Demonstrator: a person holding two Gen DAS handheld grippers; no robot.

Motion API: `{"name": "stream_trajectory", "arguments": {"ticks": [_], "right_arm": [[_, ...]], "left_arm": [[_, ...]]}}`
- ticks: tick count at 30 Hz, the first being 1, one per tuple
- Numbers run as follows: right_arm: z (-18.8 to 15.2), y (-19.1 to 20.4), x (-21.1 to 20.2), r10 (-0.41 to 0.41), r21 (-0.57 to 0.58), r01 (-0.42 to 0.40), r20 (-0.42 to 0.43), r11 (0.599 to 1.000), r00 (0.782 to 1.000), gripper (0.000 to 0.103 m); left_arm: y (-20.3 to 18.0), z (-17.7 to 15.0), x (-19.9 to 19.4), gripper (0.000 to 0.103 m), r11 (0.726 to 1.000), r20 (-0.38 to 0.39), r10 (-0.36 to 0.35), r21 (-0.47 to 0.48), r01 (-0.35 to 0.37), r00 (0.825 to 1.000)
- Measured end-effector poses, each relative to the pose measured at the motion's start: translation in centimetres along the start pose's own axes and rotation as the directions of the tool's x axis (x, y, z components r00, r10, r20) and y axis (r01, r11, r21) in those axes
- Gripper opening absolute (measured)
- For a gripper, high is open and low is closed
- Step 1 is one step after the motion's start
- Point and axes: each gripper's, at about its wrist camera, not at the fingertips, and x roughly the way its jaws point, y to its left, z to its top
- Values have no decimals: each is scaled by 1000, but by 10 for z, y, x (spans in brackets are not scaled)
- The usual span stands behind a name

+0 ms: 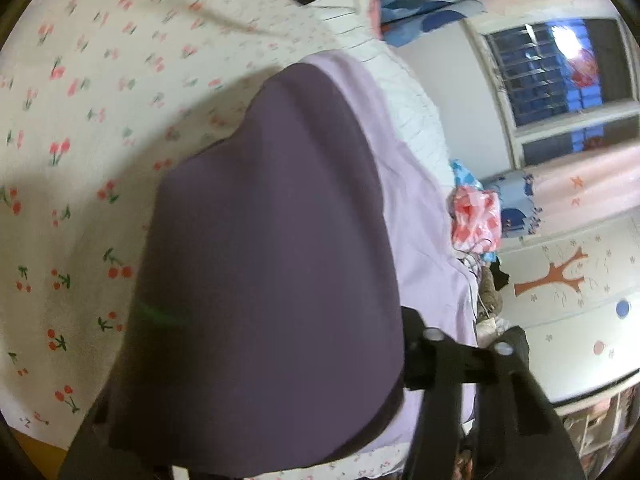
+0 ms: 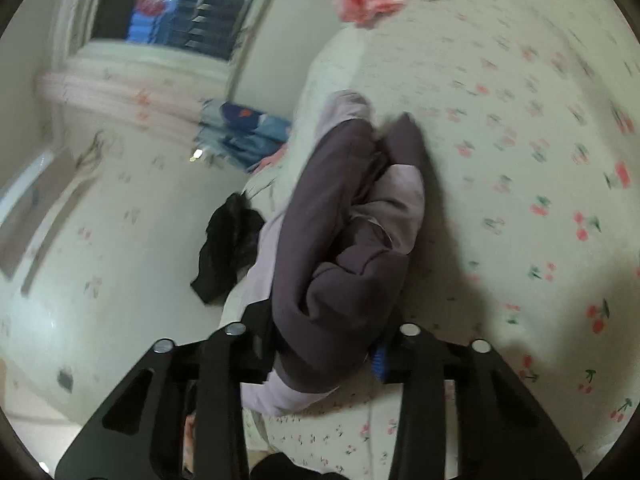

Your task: Fold large clothes

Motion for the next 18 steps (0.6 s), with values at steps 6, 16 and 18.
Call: {"name": "stream_trajectory", "arguments": {"ticks": [6, 16, 18], "right_arm": [[-33, 37, -41, 41, -102, -42, -12, 994, 999, 37], [-38, 32, -104, -250, -121, 285, 245, 951, 937, 65], [-24, 71, -77, -260, -244, 316, 233, 917, 937, 72]], "left_arm": [[-30, -27, -50, 43, 985, 36, -40, 169, 33, 999], [43, -41, -25, 82, 1000, 51, -12, 11, 12, 999], [42, -37, -22, 93, 1000, 86, 5, -7, -5, 996]]}}
